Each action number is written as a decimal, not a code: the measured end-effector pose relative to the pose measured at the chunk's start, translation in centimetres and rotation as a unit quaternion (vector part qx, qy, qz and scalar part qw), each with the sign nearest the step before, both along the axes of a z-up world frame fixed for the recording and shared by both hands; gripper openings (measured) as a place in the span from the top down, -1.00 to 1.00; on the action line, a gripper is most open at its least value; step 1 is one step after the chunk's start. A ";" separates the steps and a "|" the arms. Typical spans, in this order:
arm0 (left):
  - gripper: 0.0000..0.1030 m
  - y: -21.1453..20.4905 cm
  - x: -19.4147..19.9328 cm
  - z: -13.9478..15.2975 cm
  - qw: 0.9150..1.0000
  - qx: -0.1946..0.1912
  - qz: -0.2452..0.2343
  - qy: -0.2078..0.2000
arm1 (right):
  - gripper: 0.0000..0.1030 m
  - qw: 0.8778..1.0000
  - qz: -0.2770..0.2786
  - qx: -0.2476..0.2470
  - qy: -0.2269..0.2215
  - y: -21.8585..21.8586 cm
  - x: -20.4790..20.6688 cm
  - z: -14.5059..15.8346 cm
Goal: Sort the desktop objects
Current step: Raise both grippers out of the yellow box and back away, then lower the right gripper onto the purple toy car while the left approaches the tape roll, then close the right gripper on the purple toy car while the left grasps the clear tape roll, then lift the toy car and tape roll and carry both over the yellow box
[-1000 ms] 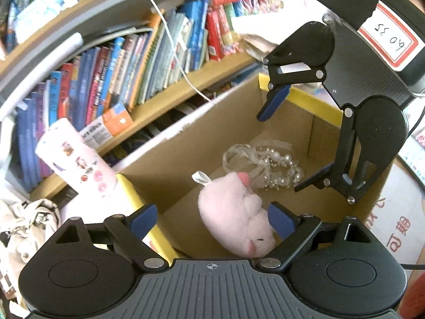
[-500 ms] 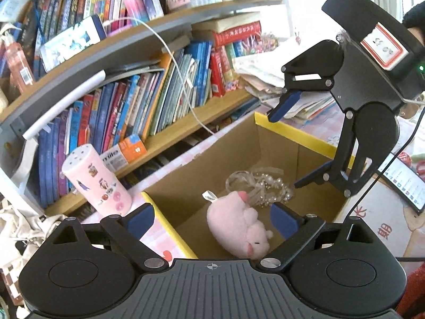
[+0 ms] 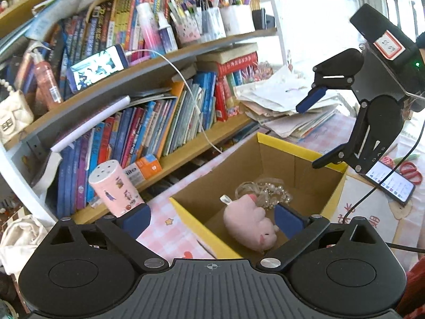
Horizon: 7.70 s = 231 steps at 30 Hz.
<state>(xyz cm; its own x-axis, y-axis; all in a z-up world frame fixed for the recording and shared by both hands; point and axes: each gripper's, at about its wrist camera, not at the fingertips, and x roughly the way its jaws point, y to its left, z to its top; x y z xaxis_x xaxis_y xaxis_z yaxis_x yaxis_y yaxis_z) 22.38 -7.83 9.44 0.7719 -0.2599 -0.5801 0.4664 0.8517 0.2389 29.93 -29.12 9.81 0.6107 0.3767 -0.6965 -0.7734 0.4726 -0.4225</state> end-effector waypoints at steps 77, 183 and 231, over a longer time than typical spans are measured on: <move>-0.96 20.0 -13.6 -11.1 0.954 -0.153 0.238 0.101 | -0.66 0.955 -0.220 0.140 0.143 20.7 -17.8 -10.8; -0.64 13.0 4.9 -18.4 0.958 -0.067 0.228 0.162 | 0.25 0.952 -0.152 0.152 0.218 19.6 -8.7 -15.2; -0.64 19.6 -12.5 -10.8 0.918 -0.305 0.205 0.147 | 0.25 0.940 -0.220 0.186 0.181 21.3 -19.2 -8.5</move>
<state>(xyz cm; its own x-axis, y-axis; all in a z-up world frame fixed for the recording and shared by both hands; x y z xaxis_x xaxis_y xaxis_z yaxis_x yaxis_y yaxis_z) 9.86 11.74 -1.34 0.7112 -0.3279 -0.6218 0.0441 0.9036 -0.4261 10.78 -7.86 1.36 0.5126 0.4025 -0.7584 -0.5298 0.8434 0.0895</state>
